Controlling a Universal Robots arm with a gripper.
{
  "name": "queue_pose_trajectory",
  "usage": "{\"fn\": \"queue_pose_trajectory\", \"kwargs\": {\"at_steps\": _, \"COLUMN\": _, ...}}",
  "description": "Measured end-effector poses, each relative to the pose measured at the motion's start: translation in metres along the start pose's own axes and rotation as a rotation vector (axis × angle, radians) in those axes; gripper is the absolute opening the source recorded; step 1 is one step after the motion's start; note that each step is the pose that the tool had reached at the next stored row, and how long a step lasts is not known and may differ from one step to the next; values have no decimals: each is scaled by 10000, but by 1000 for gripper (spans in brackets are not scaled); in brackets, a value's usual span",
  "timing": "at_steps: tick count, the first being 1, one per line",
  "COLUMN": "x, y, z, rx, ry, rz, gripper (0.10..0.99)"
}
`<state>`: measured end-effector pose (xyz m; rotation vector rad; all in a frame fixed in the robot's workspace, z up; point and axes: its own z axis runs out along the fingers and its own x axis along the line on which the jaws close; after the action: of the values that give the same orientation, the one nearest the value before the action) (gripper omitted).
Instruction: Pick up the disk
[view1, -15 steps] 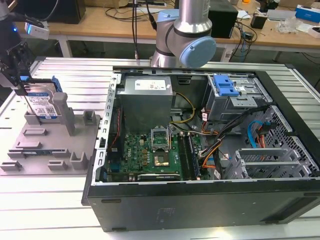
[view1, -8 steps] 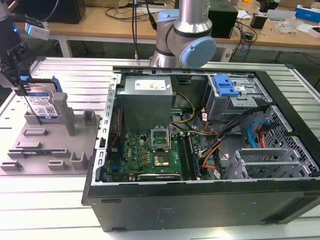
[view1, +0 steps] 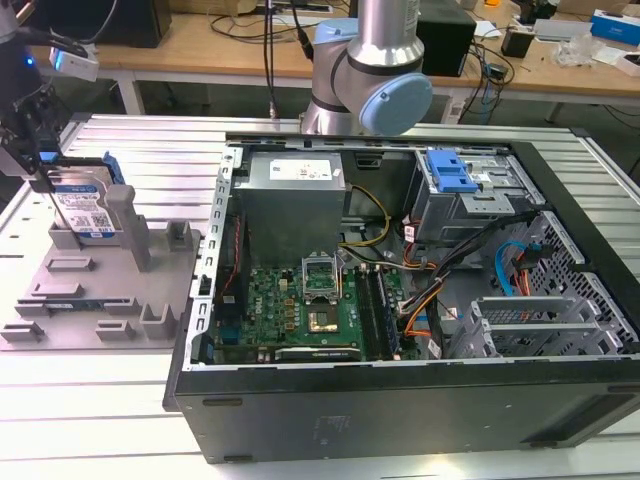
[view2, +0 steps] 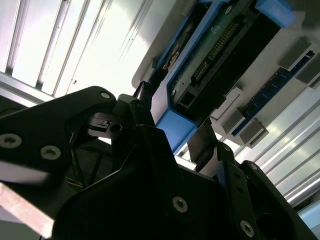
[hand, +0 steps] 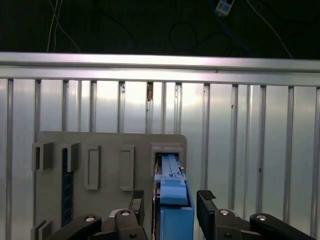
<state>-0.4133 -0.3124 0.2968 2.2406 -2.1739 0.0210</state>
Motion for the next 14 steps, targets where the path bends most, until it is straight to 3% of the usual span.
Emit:
{"fn": "queue_pose_trajectory", "kwargs": {"at_steps": 7, "x": 10, "y": 0, "z": 1, "rx": 1, "ry": 0, "rz": 2, "gripper": 525}}
{"fn": "queue_pose_trajectory", "kwargs": {"at_steps": 8, "x": 10, "y": 0, "z": 1, "rx": 0, "ry": -1, "rz": 2, "gripper": 455}}
{"fn": "queue_pose_trajectory", "kwargs": {"at_steps": 14, "x": 9, "y": 0, "z": 1, "rx": 1, "ry": 0, "rz": 0, "gripper": 455}}
